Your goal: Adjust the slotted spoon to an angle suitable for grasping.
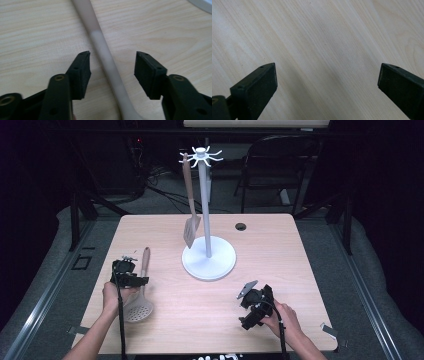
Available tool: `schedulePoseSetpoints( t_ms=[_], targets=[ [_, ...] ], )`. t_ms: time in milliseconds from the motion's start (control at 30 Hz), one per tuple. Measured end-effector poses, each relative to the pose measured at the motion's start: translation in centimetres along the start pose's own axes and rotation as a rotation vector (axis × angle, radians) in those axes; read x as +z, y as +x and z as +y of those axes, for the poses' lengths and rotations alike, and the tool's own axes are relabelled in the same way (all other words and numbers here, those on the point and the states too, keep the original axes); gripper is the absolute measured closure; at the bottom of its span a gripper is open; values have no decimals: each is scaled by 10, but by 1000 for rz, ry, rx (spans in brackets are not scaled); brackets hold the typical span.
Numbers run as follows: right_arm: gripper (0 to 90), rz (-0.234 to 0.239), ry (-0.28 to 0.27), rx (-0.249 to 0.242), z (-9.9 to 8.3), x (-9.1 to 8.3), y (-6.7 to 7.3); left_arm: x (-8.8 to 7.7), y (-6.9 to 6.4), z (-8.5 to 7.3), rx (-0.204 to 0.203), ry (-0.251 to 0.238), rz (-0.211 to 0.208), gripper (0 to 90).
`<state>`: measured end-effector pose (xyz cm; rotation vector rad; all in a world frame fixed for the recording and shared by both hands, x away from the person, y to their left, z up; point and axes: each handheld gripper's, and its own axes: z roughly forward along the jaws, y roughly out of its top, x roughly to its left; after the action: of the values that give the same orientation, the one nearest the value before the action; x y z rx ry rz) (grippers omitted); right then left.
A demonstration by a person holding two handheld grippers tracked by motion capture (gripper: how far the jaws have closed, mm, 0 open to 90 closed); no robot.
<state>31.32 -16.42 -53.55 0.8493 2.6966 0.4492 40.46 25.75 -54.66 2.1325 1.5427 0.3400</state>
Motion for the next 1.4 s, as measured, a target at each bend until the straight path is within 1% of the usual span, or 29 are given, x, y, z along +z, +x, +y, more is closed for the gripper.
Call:
schedulePoseSetpoints(
  t_ms=[67, 167, 200, 233, 267, 300, 333, 400, 433, 500, 600, 633, 700, 833, 933, 967, 1000, 1033, 1067, 1100, 1267, 1300, 1333, 1400],
  targets=[
    [20, -8, 8, 0, 0, 0, -1, 3, 1, 0, -12, 5, -5, 523],
    [20, -12, 15, -3, 0, 0, -1, 6, 5, -1, -16, 11, -4, 586],
    [20, -9, 4, 3, -1, 0, -1, 7, 6, -1, -17, 20, -4, 604],
    [20, -19, 12, -2, 0, -2, -1, 9, 6, -2, -10, 25, -4, 615],
    [21, -8, 0, 9, -1, -1, -1, 10, 6, -2, -9, 27, -5, 618],
    [21, -17, 13, 2, -1, -2, -2, 11, 5, -3, -10, 31, -7, 624],
    [20, -7, 6, 10, -2, 0, -2, 11, 5, -2, -4, 36, -6, 632],
    [21, -13, 22, 1, -1, 0, -2, 12, 3, -2, 7, 36, -1, 655],
    [20, -2, 13, 9, -1, 1, -2, 12, 3, -2, 11, 38, -1, 655],
    [20, -2, 9, 6, -1, 1, -1, 11, 5, -2, 5, 38, -13, 659],
    [20, 5, 20, -3, -1, 1, -1, 11, 10, -3, -17, 34, -45, 663],
    [20, 2, 31, -11, -1, 0, -1, 10, 11, -3, -16, 34, -50, 663],
    [20, 12, 27, -4, -2, 1, -1, 10, 12, -3, -7, 40, -52, 663],
    [20, 5, 32, -7, -2, 0, -1, 8, 12, -4, 6, 46, -52, 673],
    [20, 13, 28, -1, -2, 1, 0, 5, 14, -6, 7, 60, -72, 693],
    [20, 14, 31, -3, -2, 1, 0, 4, 15, -6, 12, 67, -80, 701],
    [20, 6, 44, -12, -2, 0, 0, 3, 15, -8, 9, 69, -90, 710],
    [20, 16, 39, -12, -2, 0, 1, 2, 16, -8, 17, 77, -92, 718],
    [20, 18, 38, -13, -2, 0, 2, 1, 16, -10, 15, 78, -92, 724],
    [20, 8, 44, -18, -2, -1, 2, 0, 16, -11, 18, 84, -97, 731],
    [20, 23, 46, -12, -2, 2, 2, -4, 16, -14, 31, 106, -104, 750],
    [20, 16, 57, -19, -1, 2, 2, -5, 16, -15, 43, 115, -103, 753],
    [19, 16, 59, -20, -1, 2, 2, -5, 15, -15, 43, 116, -104, 755],
    [20, 24, 51, -12, -2, 3, 1, -8, 13, -17, 61, 133, -97, 759]
  ],
)
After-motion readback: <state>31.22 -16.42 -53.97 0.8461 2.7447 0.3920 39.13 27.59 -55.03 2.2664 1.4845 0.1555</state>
